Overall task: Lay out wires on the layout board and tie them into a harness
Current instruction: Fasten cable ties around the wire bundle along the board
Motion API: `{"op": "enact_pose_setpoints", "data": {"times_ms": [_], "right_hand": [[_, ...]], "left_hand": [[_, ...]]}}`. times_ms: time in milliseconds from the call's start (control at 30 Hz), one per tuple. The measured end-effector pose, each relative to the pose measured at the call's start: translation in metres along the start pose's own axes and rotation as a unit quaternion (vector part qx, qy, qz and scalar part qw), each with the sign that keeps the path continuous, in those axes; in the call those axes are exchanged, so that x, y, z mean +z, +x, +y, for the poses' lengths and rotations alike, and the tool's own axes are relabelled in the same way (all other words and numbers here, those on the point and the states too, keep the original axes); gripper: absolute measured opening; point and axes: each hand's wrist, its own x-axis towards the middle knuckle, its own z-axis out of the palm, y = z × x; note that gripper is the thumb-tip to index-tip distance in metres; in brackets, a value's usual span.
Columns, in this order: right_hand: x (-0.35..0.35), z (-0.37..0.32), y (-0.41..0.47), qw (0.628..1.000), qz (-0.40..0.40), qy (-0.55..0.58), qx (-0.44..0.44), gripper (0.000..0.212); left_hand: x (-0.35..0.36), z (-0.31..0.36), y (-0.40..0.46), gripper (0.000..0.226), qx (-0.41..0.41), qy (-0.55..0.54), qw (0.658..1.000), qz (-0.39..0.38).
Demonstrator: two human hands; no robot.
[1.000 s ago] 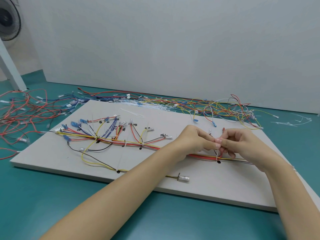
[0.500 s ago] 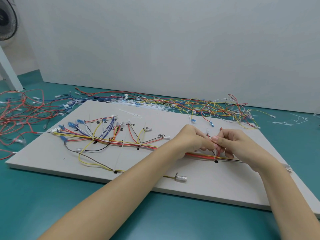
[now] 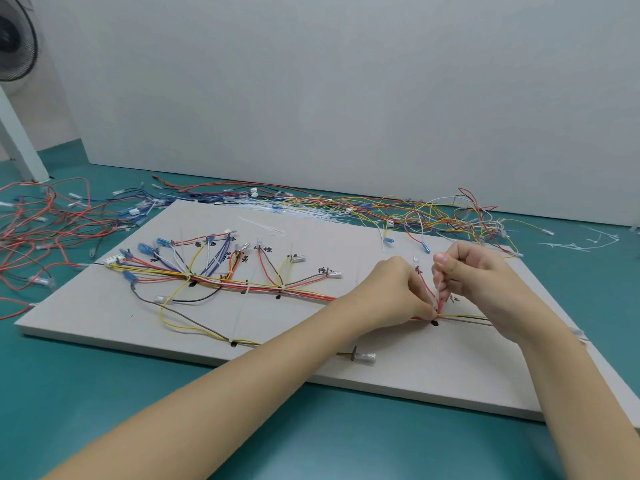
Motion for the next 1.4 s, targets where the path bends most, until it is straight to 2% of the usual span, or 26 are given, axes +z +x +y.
{"op": "enact_pose_setpoints", "data": {"times_ms": [167, 333, 433, 500, 567, 633, 733, 800, 900, 1067, 1200, 1300, 1400], "right_hand": [[0.002, -0.002, -0.003, 0.998, -0.063, 0.018, 0.023, 0.024], [-0.001, -0.004, -0.003, 0.996, -0.075, 0.025, 0.035, 0.027], [-0.001, -0.001, -0.001, 0.998, -0.011, -0.056, 0.028, 0.033], [-0.002, 0.002, 0.002, 0.99, 0.036, -0.137, 0.01, 0.034], [-0.003, 0.003, 0.001, 0.981, 0.047, -0.188, -0.004, 0.028], [-0.007, 0.004, -0.004, 0.975, 0.023, -0.222, 0.008, 0.022], [-0.009, 0.005, -0.014, 0.951, -0.06, -0.301, 0.039, 0.021], [-0.006, 0.003, -0.017, 0.932, -0.095, -0.348, 0.028, 0.017], [-0.001, 0.001, -0.016, 0.92, -0.085, -0.382, 0.005, 0.031], [-0.004, 0.004, -0.017, 0.908, -0.095, -0.408, 0.015, 0.024], [-0.003, 0.009, -0.016, 0.901, -0.099, -0.421, 0.023, 0.018], [-0.005, 0.008, -0.018, 0.912, -0.092, -0.4, 0.012, 0.018], [-0.006, 0.003, -0.019, 0.934, -0.051, -0.354, -0.014, 0.019]], "left_hand": [[0.005, 0.005, -0.003, 0.006, 0.016, 0.053, 0.998, 0.017], [0.005, 0.004, -0.011, 0.011, 0.065, 0.113, 0.991, 0.02], [-0.016, 0.004, -0.018, 0.016, 0.12, 0.138, 0.982, 0.04], [-0.042, -0.002, -0.025, 0.013, 0.153, 0.134, 0.974, 0.102], [-0.071, -0.014, -0.037, 0.008, 0.163, 0.139, 0.961, 0.173], [-0.099, -0.033, -0.052, 0.007, 0.124, 0.169, 0.958, 0.198], [-0.139, -0.069, -0.073, 0.015, -0.013, 0.19, 0.974, 0.124], [-0.154, -0.086, -0.086, 0.035, -0.068, 0.152, 0.983, 0.083], [-0.156, -0.101, -0.097, 0.047, -0.066, 0.105, 0.988, 0.094], [-0.153, -0.107, -0.096, 0.016, -0.039, 0.128, 0.984, 0.12], [-0.15, -0.105, -0.098, 0.01, -0.037, 0.141, 0.982, 0.116], [-0.148, -0.105, -0.098, 0.009, -0.027, 0.128, 0.984, 0.117], [-0.149, -0.105, -0.097, 0.009, -0.024, 0.121, 0.984, 0.129]]}}
